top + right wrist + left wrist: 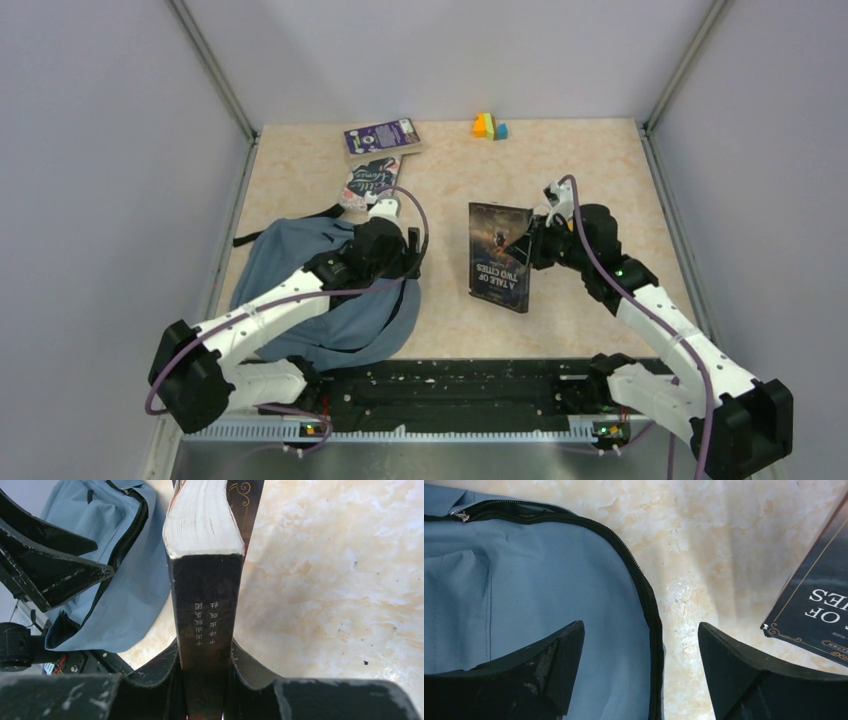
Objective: Pack the student bag
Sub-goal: Pick up the book from the center of the board, then place the book in the student bag.
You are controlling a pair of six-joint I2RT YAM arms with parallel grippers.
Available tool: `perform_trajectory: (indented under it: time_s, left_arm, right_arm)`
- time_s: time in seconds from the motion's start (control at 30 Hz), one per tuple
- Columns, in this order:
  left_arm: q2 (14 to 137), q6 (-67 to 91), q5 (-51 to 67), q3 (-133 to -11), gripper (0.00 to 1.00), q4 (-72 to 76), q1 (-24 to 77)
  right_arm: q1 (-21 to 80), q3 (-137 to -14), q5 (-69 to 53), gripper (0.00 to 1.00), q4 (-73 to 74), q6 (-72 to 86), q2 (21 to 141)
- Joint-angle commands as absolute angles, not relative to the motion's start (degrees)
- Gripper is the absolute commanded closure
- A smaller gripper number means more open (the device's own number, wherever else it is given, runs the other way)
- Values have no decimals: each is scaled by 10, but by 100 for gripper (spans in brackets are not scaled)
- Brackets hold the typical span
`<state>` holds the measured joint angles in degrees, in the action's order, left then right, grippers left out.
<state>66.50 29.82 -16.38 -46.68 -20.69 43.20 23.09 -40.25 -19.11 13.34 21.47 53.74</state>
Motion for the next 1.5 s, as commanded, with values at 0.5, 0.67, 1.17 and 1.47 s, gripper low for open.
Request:
perform_trajectory:
  time_s: [0.5,0.67,1.17,1.47]
  left_arm:
    - [733,296,-191,-525,53,-261,434]
    - [728,289,-201,-544,87,-280,434]
    - [710,145,-231,-739,100,-441,432]
    - [750,82,-241,-852,100,-530,429]
  right_arm:
    - [232,-428,-187,100,80,206,502]
    - [232,-432,-183,100,83,209,495]
    - [259,-410,-253,100,-136,429,492]
    - [402,-375,-95,100,-342,567,579]
